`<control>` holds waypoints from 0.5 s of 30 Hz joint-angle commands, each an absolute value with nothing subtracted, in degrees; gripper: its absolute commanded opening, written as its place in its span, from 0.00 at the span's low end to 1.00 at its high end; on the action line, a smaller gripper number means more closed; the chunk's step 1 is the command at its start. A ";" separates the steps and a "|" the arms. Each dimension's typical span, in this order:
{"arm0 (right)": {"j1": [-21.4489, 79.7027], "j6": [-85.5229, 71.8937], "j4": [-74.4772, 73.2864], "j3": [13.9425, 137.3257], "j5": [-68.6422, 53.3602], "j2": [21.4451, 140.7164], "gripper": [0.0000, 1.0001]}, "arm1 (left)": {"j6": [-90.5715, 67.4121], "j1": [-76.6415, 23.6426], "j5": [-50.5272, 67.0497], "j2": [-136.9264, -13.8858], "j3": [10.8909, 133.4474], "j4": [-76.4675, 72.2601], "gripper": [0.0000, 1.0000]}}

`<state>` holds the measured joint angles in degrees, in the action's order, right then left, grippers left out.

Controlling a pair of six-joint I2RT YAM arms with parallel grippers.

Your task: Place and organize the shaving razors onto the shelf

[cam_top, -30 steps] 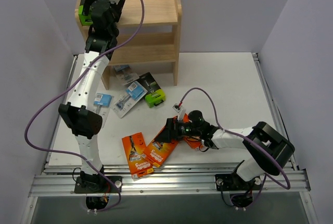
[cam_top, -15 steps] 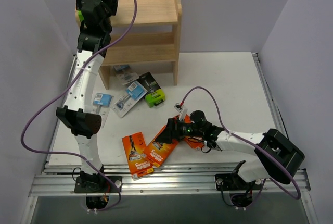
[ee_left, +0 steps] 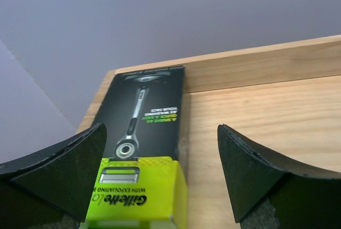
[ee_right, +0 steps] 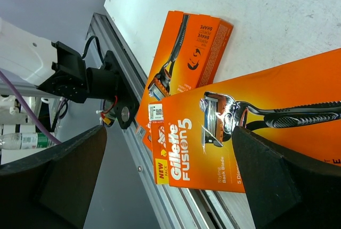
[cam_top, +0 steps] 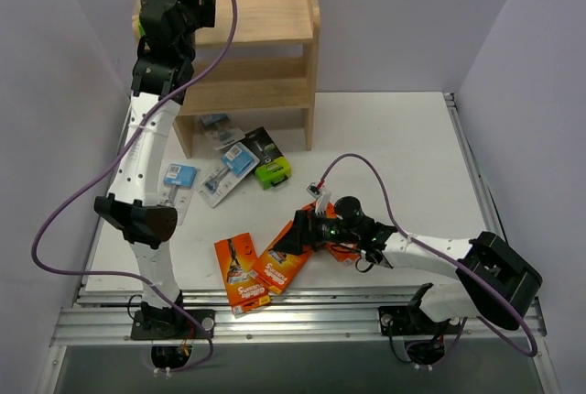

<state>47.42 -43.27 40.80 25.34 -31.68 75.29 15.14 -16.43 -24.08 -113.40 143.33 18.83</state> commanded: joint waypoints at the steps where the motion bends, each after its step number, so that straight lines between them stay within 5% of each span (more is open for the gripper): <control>1: 48.43 -42.89 41.04 25.93 -29.89 72.95 1.00 | 8.89 -18.28 -17.94 -103.81 142.58 18.20 0.94; 8: 48.69 -38.77 31.40 29.26 -25.23 71.28 1.00 | 6.24 -19.95 -16.26 -86.17 129.05 18.72 0.94; 15: 48.78 -33.40 18.74 38.13 -14.26 68.82 0.98 | 6.24 -19.16 -24.51 -65.15 96.19 15.29 0.94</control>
<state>48.45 -37.30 25.50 33.21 -22.04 72.07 7.60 -19.79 -20.75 -68.60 105.10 15.99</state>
